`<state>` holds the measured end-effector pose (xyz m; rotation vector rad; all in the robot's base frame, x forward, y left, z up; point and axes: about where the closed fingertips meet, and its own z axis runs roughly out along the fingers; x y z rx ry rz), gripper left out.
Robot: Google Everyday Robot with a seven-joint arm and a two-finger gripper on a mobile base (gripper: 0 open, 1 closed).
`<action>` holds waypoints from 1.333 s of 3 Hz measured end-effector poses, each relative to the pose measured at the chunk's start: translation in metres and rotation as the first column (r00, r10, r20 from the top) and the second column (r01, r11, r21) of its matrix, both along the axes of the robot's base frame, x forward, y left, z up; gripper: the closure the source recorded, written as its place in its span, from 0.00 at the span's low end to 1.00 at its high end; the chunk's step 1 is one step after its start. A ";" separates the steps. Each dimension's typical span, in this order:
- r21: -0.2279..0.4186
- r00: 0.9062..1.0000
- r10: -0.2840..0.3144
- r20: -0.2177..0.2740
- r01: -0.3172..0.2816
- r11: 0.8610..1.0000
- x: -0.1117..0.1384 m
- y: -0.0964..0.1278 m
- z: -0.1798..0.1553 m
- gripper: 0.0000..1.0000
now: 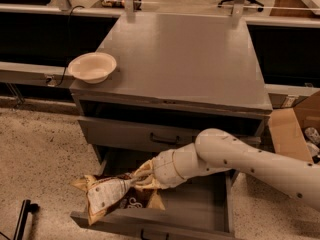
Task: Pick brown chip bag from middle drawer and place on counter
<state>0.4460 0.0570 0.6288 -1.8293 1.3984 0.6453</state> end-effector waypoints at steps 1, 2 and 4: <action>0.093 0.993 0.047 0.106 -0.057 0.994 -0.020 -0.018 0.102 1.00; 0.094 0.985 0.030 0.169 -0.046 0.994 -0.022 -0.058 0.190 1.00; -0.126 0.953 -0.112 0.282 0.153 0.980 0.045 -0.102 0.340 1.00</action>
Offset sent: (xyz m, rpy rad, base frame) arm -0.0109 -0.1151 0.3216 0.0756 -0.2248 -0.0120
